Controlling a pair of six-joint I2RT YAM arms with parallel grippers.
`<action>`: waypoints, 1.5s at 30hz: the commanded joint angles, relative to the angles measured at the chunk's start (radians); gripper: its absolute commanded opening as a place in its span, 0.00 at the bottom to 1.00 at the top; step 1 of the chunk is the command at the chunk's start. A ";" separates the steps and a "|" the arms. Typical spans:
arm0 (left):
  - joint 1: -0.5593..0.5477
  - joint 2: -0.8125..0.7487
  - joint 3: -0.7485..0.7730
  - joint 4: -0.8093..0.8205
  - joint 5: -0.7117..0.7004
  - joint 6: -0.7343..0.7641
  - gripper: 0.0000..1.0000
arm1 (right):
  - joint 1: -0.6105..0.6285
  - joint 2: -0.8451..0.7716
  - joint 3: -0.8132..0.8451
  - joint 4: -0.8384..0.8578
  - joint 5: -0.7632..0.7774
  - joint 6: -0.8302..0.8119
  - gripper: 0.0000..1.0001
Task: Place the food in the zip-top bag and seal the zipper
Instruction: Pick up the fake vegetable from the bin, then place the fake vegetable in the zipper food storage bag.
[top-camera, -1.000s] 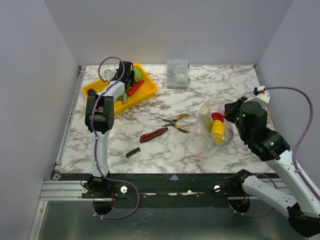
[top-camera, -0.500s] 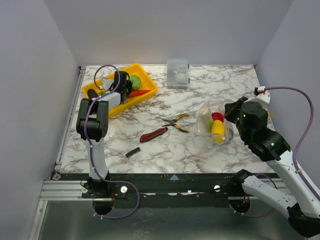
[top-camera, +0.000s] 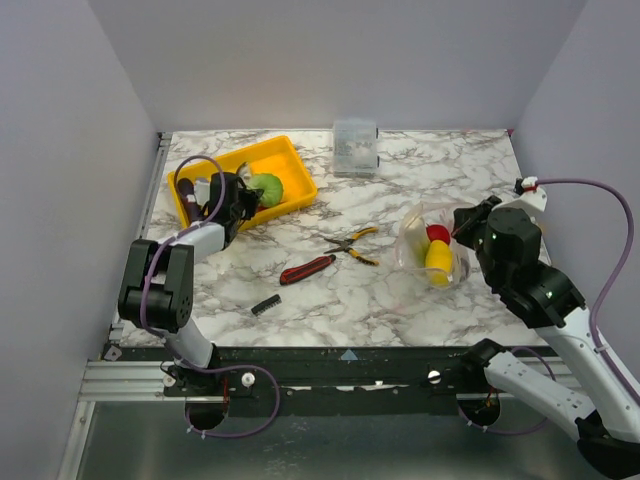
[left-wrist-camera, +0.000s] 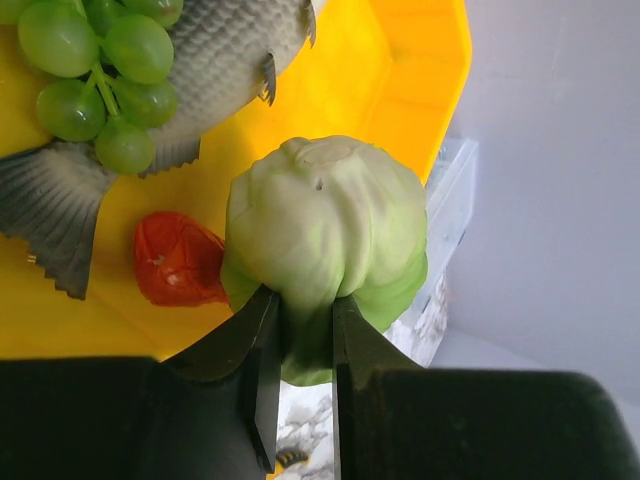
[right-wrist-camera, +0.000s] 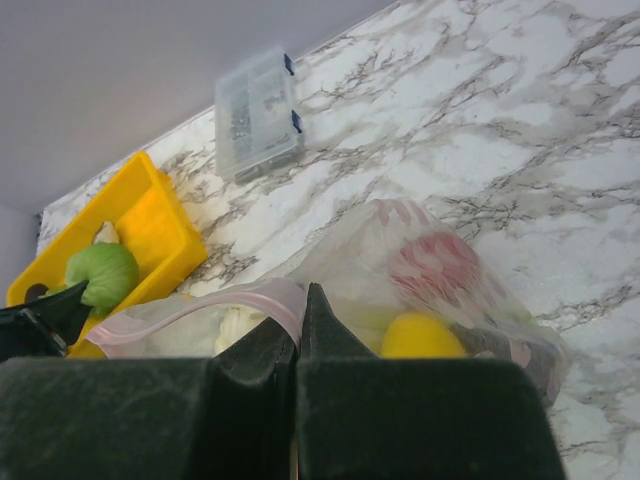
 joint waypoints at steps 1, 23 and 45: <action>-0.001 -0.130 -0.060 0.010 0.073 0.085 0.00 | 0.003 -0.011 -0.014 0.046 0.030 0.014 0.00; -0.615 -0.656 0.048 -0.044 0.544 0.706 0.00 | 0.003 0.014 -0.053 0.134 -0.164 -0.058 0.00; -0.813 -0.286 0.362 -0.291 0.333 0.761 0.48 | 0.003 -0.022 -0.030 0.150 -0.241 0.038 0.00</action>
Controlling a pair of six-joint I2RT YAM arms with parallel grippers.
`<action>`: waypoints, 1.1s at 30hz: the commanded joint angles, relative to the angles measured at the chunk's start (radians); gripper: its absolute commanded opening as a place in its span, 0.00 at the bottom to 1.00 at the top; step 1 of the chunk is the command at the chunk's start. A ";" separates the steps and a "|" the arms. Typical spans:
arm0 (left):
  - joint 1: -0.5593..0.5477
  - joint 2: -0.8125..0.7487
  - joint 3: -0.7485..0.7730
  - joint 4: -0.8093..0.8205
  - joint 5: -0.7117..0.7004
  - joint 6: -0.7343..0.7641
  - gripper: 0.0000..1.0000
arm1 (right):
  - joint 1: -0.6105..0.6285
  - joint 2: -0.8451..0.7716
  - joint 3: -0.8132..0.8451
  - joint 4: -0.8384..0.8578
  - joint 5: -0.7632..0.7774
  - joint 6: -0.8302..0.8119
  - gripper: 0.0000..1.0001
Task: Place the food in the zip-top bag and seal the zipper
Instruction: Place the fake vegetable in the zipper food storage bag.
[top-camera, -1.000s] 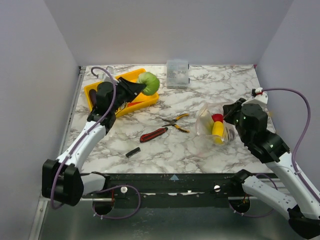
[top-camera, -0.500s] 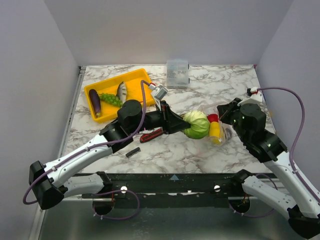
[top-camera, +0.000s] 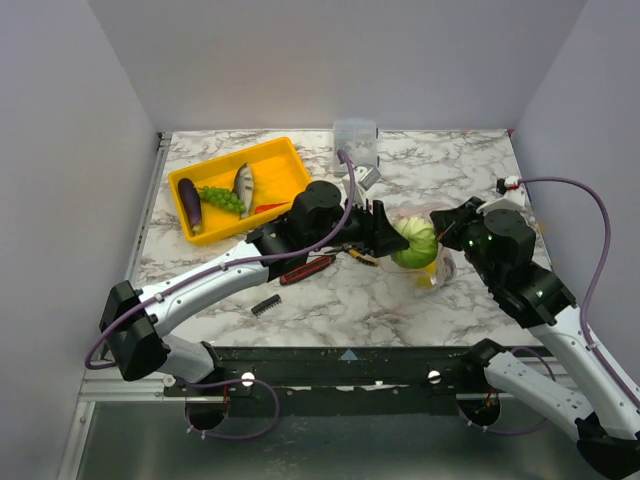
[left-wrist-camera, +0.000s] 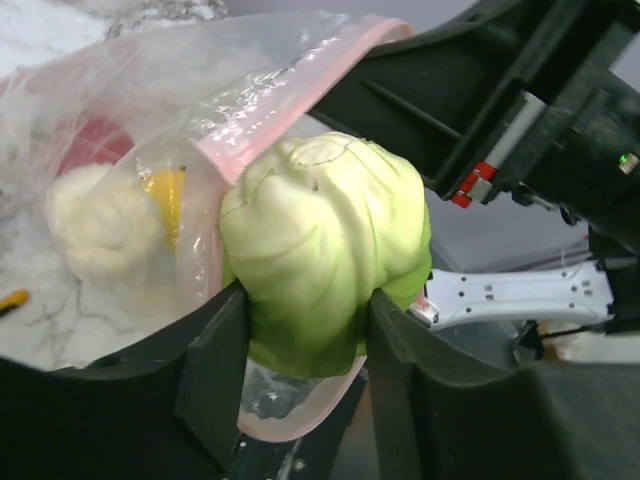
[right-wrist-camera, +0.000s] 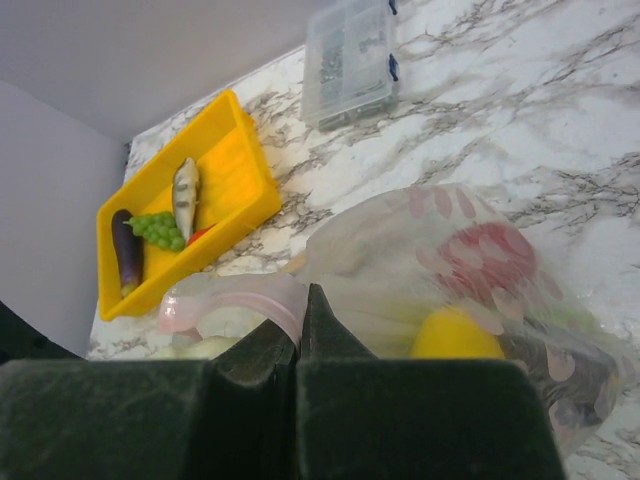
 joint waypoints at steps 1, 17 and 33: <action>-0.010 0.023 0.046 -0.018 -0.031 0.017 0.52 | 0.003 -0.020 0.042 0.035 0.018 0.025 0.00; 0.019 -0.086 0.018 -0.066 -0.016 0.120 0.82 | 0.003 -0.033 0.074 -0.035 0.114 -0.011 0.00; 0.472 -0.383 -0.357 0.025 -0.173 -0.054 0.77 | 0.003 -0.032 0.046 -0.022 0.116 -0.023 0.00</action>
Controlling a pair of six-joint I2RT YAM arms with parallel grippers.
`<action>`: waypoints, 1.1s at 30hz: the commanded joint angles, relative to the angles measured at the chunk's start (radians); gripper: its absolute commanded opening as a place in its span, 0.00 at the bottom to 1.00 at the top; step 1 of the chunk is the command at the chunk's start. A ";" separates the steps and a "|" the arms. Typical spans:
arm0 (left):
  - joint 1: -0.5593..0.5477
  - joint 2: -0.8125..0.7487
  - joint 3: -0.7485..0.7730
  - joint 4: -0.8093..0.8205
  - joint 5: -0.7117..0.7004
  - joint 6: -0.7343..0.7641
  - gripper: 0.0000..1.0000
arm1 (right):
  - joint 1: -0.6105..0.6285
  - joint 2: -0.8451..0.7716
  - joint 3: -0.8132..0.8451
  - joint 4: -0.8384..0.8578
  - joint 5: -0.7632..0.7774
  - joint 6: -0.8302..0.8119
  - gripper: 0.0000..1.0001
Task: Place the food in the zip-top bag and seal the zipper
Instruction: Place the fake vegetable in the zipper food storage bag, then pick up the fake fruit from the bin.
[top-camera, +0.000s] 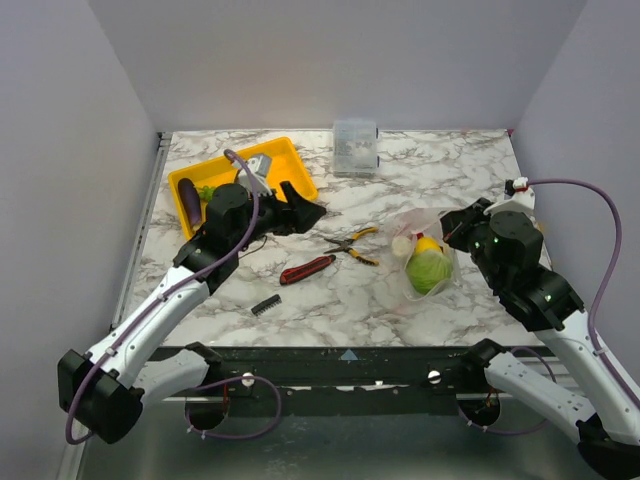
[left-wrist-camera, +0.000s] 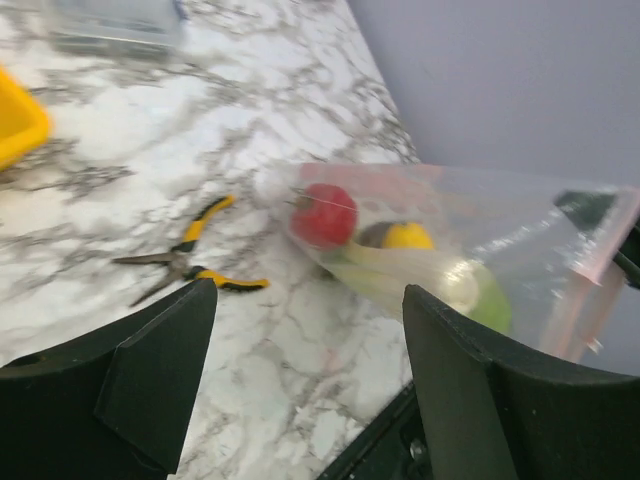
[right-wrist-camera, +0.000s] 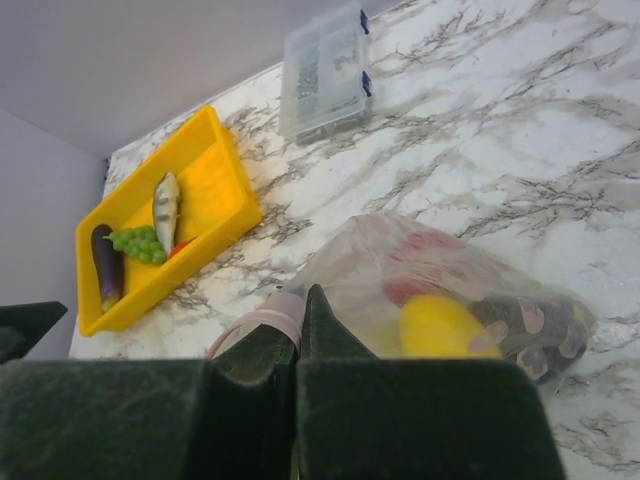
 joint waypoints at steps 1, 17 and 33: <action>0.125 -0.073 -0.107 0.074 -0.167 -0.057 0.77 | 0.004 -0.012 0.013 0.035 0.040 -0.010 0.00; 0.547 0.291 -0.011 -0.099 -0.414 -0.175 0.84 | 0.004 -0.004 0.002 0.028 0.052 -0.043 0.00; 0.629 0.707 0.360 -0.348 -0.495 -0.538 0.87 | 0.004 0.021 0.031 0.011 0.018 -0.032 0.00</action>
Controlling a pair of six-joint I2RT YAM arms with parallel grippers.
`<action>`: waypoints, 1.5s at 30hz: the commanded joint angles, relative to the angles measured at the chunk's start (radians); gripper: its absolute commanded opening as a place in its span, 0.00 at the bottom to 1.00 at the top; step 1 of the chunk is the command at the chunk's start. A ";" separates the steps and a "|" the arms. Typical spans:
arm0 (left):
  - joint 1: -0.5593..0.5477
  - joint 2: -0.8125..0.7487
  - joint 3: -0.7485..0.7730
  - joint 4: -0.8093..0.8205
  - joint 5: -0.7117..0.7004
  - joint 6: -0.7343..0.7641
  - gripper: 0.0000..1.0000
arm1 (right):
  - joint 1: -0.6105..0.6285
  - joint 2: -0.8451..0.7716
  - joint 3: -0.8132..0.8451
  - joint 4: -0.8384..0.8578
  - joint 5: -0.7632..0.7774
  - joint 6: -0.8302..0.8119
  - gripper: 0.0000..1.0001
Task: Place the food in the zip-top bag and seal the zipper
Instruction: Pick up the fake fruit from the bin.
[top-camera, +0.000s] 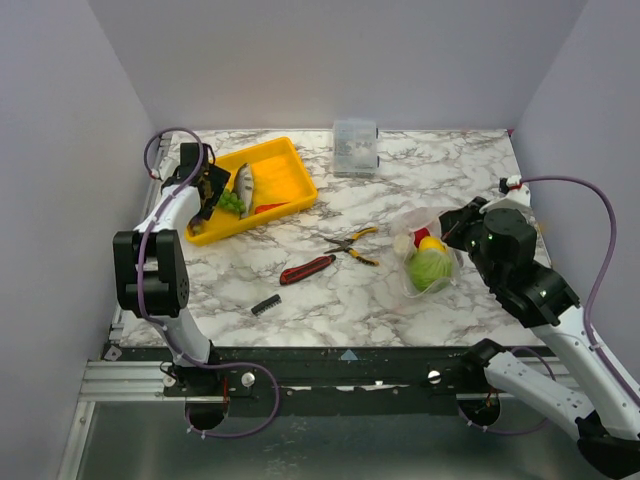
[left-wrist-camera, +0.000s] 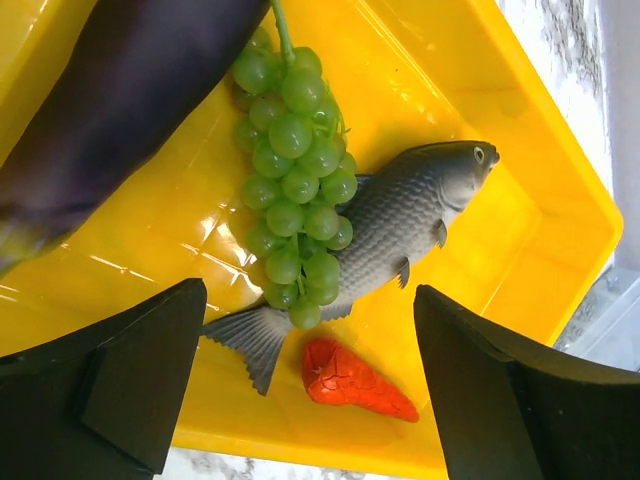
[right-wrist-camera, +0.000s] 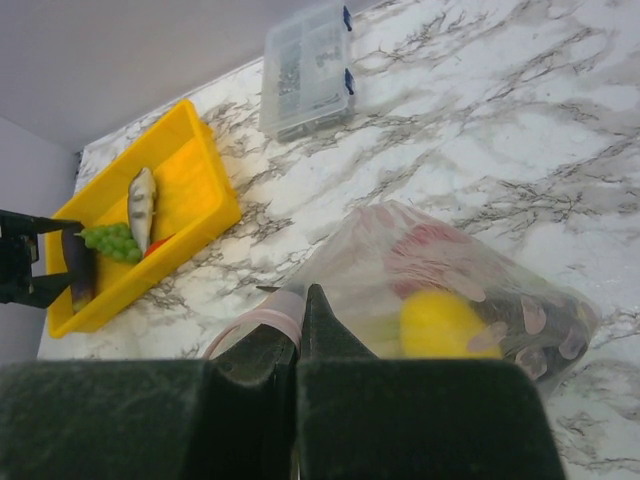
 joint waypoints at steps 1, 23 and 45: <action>0.016 0.044 0.055 -0.063 -0.033 -0.155 0.88 | 0.004 -0.006 0.033 0.011 -0.004 0.006 0.00; 0.054 0.266 0.173 -0.139 0.076 -0.404 0.82 | 0.004 0.022 0.077 -0.003 -0.013 0.019 0.00; 0.069 0.035 -0.165 0.012 0.081 -0.345 0.00 | 0.004 0.005 0.067 -0.012 -0.004 0.046 0.00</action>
